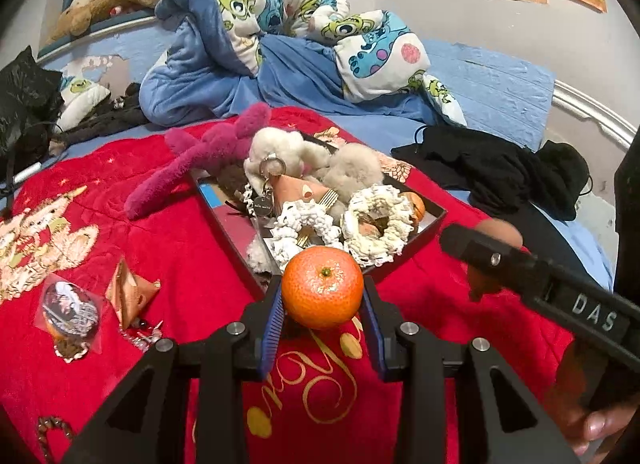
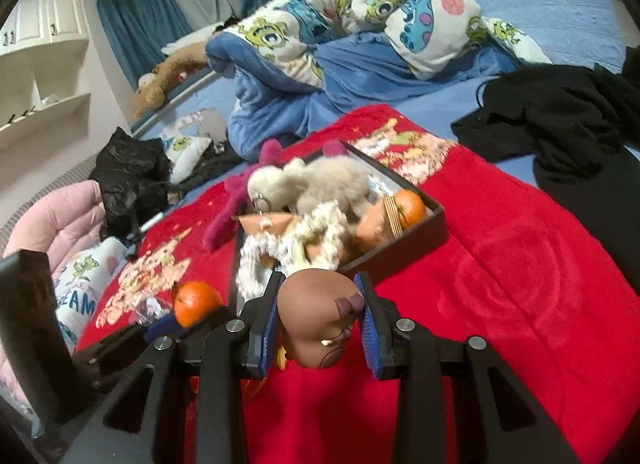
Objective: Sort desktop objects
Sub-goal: 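Carry the tangerine and brown plush toy up and over to the tray, then lower the tangerine and brown plush toy down into the tray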
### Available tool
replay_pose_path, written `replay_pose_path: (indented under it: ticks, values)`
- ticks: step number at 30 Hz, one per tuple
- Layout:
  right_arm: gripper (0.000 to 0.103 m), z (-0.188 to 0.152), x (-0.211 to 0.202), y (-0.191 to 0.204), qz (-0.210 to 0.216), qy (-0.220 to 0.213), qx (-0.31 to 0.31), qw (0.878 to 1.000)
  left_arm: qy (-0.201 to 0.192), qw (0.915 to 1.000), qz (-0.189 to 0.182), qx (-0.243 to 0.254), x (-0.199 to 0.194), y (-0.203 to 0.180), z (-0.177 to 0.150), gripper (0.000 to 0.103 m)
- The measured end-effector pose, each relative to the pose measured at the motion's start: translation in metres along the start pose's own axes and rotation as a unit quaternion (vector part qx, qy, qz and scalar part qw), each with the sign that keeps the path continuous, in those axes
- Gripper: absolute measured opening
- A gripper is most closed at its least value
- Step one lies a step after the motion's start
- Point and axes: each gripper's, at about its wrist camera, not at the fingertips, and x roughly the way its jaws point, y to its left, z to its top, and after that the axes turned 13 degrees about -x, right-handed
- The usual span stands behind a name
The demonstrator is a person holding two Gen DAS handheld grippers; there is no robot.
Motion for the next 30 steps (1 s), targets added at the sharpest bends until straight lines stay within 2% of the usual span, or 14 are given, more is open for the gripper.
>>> replay_pose_path:
  ticks: [3,9,16,21,25,30]
  values:
    - [0.033,0.005,0.007,-0.003,0.004,-0.012,0.005,1.000,-0.008,0.9997,0.016,0.014,0.007,-0.002,0.001,0.037]
    - [0.033,0.009,0.022,-0.013,0.020,-0.030,0.027,0.999,-0.020,0.9996,0.009,0.016,0.011,0.000,0.009,0.037]
    - [0.033,0.005,0.047,-0.013,0.038,-0.014,0.042,0.998,-0.008,0.9997,0.007,0.020,0.032,0.008,0.017,0.037]
    - [0.033,0.007,0.072,-0.013,0.038,0.011,0.026,0.999,-0.001,0.9997,-0.013,0.020,0.057,0.016,0.026,0.037]
    - [0.033,0.014,0.091,-0.021,0.042,0.016,0.026,0.999,-0.007,0.9992,-0.033,0.021,0.069,0.019,0.037,0.037]
    - [0.033,0.022,0.104,-0.025,0.035,0.019,0.020,0.999,-0.009,0.9990,-0.035,0.027,0.078,0.018,0.043,0.037]
